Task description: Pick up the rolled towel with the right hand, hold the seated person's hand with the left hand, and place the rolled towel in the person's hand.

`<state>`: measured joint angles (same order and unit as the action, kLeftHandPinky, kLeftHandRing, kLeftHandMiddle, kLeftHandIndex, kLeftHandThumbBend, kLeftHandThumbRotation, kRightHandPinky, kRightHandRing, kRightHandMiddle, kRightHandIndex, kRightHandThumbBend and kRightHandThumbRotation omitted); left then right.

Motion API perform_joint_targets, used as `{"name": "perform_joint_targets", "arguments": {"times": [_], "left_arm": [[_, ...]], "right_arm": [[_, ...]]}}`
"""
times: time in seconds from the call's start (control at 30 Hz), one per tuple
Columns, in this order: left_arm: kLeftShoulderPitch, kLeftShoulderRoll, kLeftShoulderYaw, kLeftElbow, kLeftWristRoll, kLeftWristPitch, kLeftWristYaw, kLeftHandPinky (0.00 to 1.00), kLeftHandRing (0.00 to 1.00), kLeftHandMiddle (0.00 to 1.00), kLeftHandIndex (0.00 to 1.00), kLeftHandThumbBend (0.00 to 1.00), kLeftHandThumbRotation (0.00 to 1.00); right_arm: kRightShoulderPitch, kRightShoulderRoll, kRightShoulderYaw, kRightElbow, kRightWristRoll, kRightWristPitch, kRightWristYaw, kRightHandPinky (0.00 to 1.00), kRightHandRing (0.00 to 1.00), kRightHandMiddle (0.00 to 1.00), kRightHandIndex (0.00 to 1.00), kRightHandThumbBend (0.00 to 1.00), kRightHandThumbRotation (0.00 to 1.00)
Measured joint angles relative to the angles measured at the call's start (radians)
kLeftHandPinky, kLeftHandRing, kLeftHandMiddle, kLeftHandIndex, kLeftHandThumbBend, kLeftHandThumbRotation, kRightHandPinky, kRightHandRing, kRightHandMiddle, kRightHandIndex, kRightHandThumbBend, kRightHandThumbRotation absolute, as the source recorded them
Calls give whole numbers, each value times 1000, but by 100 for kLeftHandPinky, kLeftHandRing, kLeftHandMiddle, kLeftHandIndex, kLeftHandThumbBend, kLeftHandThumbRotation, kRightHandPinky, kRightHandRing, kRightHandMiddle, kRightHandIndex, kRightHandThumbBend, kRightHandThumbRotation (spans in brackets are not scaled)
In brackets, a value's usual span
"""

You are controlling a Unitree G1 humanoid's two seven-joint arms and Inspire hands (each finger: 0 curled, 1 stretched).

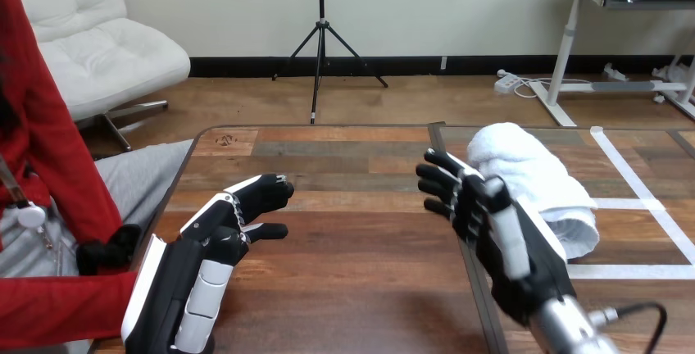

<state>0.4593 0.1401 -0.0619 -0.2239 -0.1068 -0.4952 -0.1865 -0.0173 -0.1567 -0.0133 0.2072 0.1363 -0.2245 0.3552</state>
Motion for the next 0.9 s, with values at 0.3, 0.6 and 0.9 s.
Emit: {"name": "perform_joint_targets", "arguments": {"times": [0.3,0.6,0.9], "left_arm": [[0,1,0,1,0,0,0,69,81,78,74,77,100],[1,1,0,1,0,0,0,68,80,77,74,79,100],[1,1,0,1,0,0,1,68,81,78,74,79,100]], "right_arm": [[-139,-21,-1,148,-39,1,-31,87,90,90,91,98,100],[-278,-51,-1,322,-76,-3,-61,86,89,89,90,95,100],[-402,-79,-1,498,-104,-24,-93,86,89,88,89,94,100]]}}
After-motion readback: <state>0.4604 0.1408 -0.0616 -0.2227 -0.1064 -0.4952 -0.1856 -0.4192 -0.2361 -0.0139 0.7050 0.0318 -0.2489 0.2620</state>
